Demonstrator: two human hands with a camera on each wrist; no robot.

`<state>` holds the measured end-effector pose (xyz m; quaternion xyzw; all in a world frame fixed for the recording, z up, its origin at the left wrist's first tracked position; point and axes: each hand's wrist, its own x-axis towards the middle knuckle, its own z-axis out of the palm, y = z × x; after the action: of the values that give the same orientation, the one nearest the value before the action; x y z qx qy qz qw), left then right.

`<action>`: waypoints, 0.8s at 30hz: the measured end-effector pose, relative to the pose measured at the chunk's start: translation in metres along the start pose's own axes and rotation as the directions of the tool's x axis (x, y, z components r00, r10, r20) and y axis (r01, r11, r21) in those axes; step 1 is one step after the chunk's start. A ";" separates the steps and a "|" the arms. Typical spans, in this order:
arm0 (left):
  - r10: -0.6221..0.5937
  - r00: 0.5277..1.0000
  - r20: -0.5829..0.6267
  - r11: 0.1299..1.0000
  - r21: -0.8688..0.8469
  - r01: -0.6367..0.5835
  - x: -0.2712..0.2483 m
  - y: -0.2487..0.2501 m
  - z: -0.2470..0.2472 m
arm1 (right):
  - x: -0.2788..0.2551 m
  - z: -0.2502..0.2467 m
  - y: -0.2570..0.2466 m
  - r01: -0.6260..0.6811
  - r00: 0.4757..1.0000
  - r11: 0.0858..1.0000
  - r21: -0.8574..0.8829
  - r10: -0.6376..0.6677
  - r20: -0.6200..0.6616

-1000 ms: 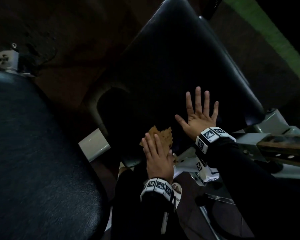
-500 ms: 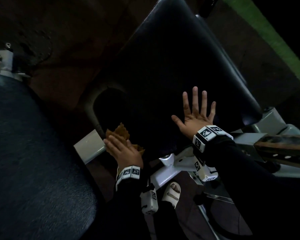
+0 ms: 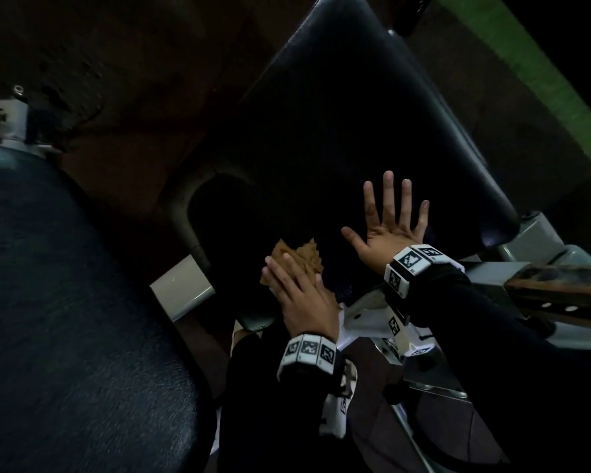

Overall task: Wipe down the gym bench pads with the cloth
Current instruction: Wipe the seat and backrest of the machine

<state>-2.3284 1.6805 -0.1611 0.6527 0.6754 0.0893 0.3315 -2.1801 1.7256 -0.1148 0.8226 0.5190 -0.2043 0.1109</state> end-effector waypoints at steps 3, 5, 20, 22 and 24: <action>-0.009 0.996 -0.094 1.000 0.023 0.011 0.026 -0.008 -0.008 | 0.000 0.000 0.000 0.003 1.000 1.000 0.017 -0.003 0.012; -0.076 0.991 -0.113 0.997 -0.012 0.075 0.040 -0.021 -0.013 | 0.000 -0.001 0.000 0.010 1.000 1.000 0.022 -0.010 0.017; -0.057 0.996 0.066 0.998 -0.028 0.059 -0.019 -0.012 0.002 | 0.000 -0.001 0.001 0.003 1.000 1.000 0.001 -0.003 0.025; -0.009 0.999 0.046 1.000 0.019 0.008 -0.009 -0.007 0.002 | 0.000 -0.001 0.001 0.002 1.000 1.000 -0.004 -0.002 0.018; -0.014 1.000 0.010 0.999 0.042 0.014 0.005 -0.010 -0.001 | 0.000 0.000 0.001 0.002 1.000 1.000 -0.002 -0.002 0.014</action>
<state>-2.3369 1.6841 -0.1668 0.6552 0.6800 0.0696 0.3217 -2.1787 1.7253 -0.1146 0.8205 0.5192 -0.2095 0.1152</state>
